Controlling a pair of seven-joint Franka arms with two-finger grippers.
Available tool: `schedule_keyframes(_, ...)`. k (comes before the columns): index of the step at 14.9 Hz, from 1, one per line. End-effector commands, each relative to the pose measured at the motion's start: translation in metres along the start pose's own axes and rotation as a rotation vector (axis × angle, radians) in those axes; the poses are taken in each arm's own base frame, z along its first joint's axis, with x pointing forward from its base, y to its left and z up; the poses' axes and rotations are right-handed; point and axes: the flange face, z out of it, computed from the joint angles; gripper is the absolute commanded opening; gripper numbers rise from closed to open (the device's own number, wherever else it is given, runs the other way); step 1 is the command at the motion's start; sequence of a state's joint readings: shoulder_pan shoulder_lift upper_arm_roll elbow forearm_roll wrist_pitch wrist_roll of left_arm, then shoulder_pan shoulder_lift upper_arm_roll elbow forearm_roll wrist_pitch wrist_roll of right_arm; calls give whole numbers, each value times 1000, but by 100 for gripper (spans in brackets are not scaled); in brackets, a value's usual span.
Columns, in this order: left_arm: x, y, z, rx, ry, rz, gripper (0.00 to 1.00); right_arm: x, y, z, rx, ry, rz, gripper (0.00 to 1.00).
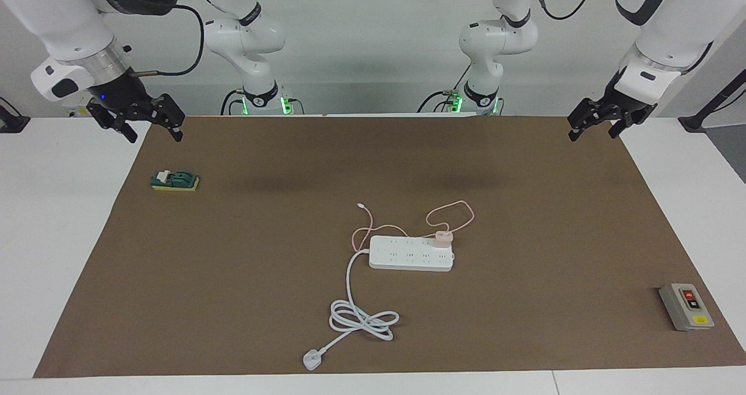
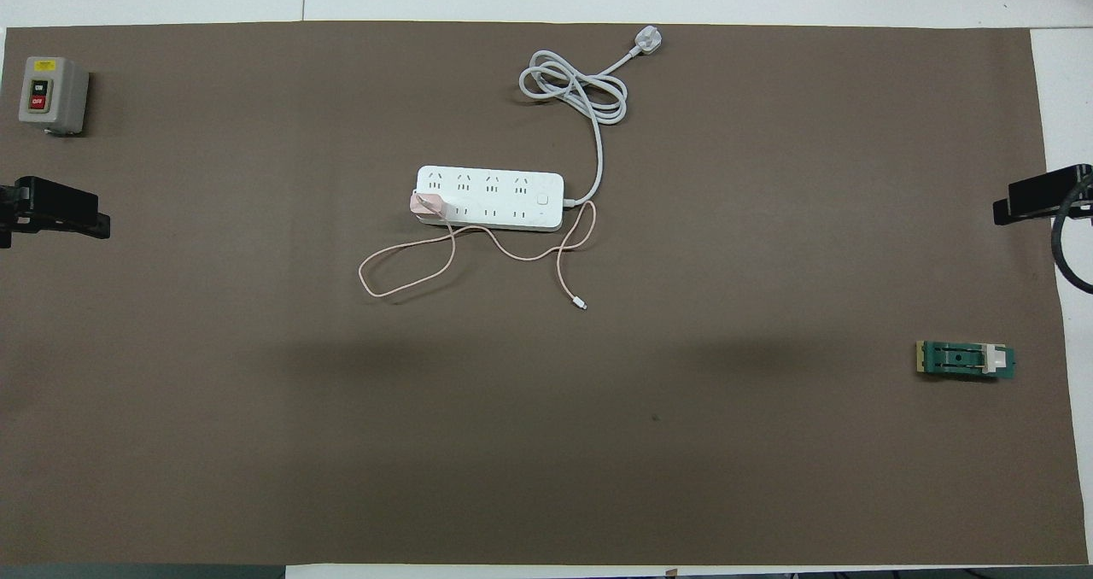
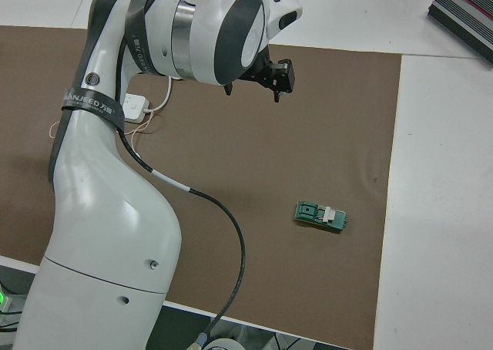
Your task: Unplug charger and place it aside
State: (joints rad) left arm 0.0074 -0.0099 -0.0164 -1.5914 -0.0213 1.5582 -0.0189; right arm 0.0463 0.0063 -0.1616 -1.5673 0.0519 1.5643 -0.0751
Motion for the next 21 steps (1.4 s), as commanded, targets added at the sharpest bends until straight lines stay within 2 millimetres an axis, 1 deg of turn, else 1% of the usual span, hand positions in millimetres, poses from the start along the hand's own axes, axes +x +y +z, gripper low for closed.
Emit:
schedule_keyframes(1,-8,1,0,-4,0,-9,100,-1,0,-3,2,6,-24,100)
schedule_keyframes(4,-8,1,-1,-4,2,-9,100,-3,0,0,5,-1,-17,100)
schedule_keyframes(6,-8,1,0,-4,0,-9,100,-4,-4,3,12,-6,-23,100)
schedule_keyframes(8,-8,1,0,-4,0,-9,100,-5,-26,5,13,-14,-64,100)
schedule_keyframes(10,-8,1,0,-4,0,-9,100,-7,-28,6,14,-31,-69,100)
schedule_keyframes(14,-8,1,0,-4,0,-9,100,-9,-25,7,16,-45,-63,100)
schedule_keyframes(16,-8,1,0,-4,0,-9,100,-9,-29,7,17,-46,-61,100)
schedule_keyframes(17,-8,1,0,-4,0,-9,100,-9,-31,7,19,-45,-23,100)
schedule_keyframes(18,-8,1,0,-4,0,-9,100,-9,-35,7,20,-44,56,100)
schedule_keyframes(20,-8,1,0,-4,0,-9,100,-8,-58,8,15,-42,226,100)
schedule_keyframes(21,-8,1,0,-4,0,-10,100,-9,-71,8,15,-41,282,100)
